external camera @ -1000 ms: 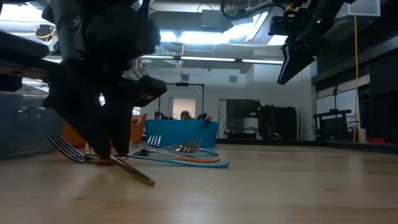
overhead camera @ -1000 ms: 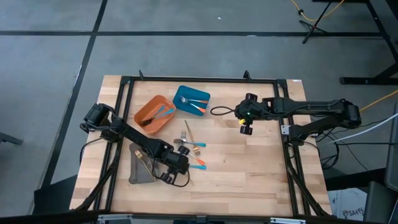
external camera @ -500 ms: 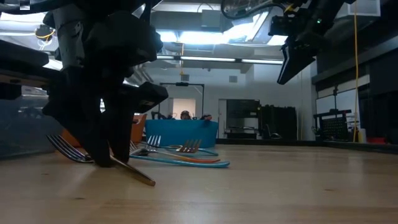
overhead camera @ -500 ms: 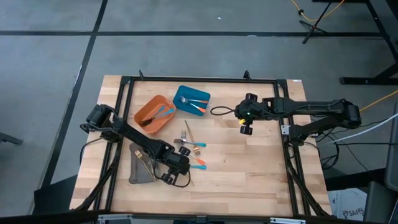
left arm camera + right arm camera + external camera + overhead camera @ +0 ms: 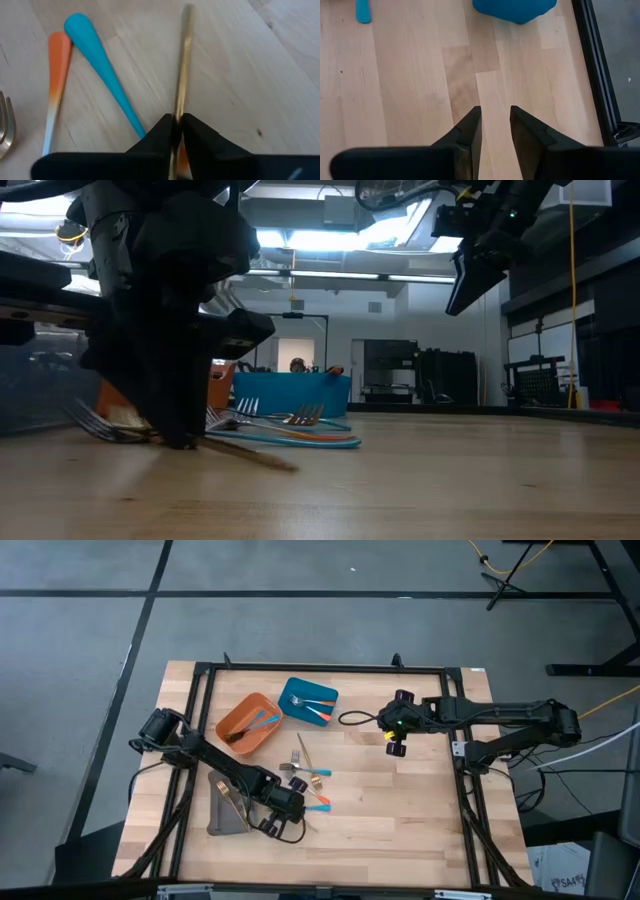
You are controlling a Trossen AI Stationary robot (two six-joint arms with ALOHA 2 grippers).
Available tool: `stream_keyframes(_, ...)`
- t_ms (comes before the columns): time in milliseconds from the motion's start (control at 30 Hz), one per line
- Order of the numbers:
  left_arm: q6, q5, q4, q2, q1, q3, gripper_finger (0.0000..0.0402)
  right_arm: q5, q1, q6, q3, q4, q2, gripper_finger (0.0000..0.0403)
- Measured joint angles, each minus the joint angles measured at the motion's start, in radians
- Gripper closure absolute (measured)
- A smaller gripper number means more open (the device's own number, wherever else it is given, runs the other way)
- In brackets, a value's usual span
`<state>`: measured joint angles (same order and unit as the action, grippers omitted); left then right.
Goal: Sort silverware by color (type)
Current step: Put the gold fork into the black bin
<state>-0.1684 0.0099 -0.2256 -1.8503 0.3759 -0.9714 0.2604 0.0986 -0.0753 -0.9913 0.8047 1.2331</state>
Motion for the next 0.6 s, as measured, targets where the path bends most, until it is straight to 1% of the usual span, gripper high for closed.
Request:
stream_keyframes(167, -0.002, 0.001, -0.001, 0.003, 0.0, 0.0, 0.0391, 0.0, 0.0, 0.0, 0.0, 0.0, 0.0, 0.0311)
stream_keyframes(333, -0.049, 0.0, -0.004, 0.029, 0.0, 0.002, 0.0393, 0.0, 0.0, 0.0, 0.0, 0.0, 0.0, 0.0311)
stream_keyframes(400, -0.062, -0.014, -0.022, 0.052, 0.0, 0.006, 0.0393, 0.0, 0.0, 0.0, 0.0, 0.0, 0.0, 0.0311)
stream_keyframes(500, -0.062, -0.015, -0.026, 0.099, -0.001, -0.001, 0.0393, 0.0, 0.0, 0.0, 0.0, 0.0, 0.0, 0.0311)
stream_keyframes(600, -0.062, -0.01, -0.065, 0.16, 0.0, -0.013, 0.0393, 0.0, 0.0, 0.0, 0.0, -0.002, 0.0, 0.0311)
